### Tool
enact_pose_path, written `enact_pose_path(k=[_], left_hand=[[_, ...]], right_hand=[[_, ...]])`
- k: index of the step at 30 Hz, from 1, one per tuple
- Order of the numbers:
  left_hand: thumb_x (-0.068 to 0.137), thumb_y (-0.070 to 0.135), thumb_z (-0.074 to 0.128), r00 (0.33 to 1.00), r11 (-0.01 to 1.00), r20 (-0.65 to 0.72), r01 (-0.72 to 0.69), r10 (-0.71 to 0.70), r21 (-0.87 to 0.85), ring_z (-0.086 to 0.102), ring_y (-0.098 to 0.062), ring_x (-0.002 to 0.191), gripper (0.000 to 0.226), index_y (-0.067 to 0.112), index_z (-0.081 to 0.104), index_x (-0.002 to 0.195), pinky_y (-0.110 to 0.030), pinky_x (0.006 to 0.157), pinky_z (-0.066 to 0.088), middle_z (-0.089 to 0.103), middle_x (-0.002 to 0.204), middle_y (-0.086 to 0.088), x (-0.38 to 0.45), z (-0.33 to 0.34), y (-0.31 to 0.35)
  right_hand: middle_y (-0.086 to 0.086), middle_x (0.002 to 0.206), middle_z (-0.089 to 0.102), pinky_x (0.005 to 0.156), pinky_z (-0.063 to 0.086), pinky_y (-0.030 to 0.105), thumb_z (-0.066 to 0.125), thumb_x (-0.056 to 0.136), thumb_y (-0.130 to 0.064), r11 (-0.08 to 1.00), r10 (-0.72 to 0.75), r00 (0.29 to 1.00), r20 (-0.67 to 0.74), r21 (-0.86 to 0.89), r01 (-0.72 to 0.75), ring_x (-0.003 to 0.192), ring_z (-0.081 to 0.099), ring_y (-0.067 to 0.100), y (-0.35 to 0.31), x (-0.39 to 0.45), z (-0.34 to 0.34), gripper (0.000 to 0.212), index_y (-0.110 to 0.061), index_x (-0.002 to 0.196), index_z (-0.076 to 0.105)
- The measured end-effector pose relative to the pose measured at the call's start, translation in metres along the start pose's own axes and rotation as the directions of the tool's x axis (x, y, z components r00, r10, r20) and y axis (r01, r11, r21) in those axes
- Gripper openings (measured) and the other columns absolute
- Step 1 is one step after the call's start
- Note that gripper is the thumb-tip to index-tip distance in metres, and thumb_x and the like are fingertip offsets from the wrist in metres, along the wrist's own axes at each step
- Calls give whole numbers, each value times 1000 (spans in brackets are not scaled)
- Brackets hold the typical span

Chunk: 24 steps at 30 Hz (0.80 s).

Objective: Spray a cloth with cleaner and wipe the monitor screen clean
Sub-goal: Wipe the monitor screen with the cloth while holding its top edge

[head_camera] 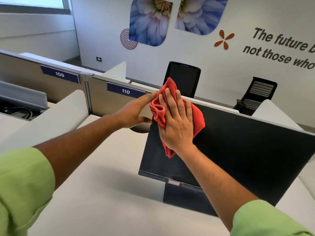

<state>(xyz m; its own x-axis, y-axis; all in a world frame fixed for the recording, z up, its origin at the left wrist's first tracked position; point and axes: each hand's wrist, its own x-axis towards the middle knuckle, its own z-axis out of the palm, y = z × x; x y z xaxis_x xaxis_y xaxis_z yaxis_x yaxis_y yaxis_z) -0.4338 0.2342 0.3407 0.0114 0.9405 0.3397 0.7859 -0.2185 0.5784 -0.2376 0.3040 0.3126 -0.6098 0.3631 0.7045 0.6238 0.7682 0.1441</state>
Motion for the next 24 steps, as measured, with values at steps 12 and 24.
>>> enact_pose_path(k=[12,24], left_hand=[[87,18,76,996,997,34,76,-77,32,50,-30,135,112,48,-8,154,-35,111,40,49,150,-11,-8,2,-2],[76,31,84,987,965,13,155,-162,213,-24,-42,147,126,50,-13,154,-75,113,-4,-12,168,9,-7,9,-3]], right_hand=[[4,177,8,133,10,53,43,109,-46,964,-255,954,159,-28,263,164,-1,27,1,-28,14,69,-20,168,19],[1,177,0,133,8,51,35,110,-51,896,-397,845,357,-47,441,164,-8,26,12,-79,25,73,-24,169,3]])
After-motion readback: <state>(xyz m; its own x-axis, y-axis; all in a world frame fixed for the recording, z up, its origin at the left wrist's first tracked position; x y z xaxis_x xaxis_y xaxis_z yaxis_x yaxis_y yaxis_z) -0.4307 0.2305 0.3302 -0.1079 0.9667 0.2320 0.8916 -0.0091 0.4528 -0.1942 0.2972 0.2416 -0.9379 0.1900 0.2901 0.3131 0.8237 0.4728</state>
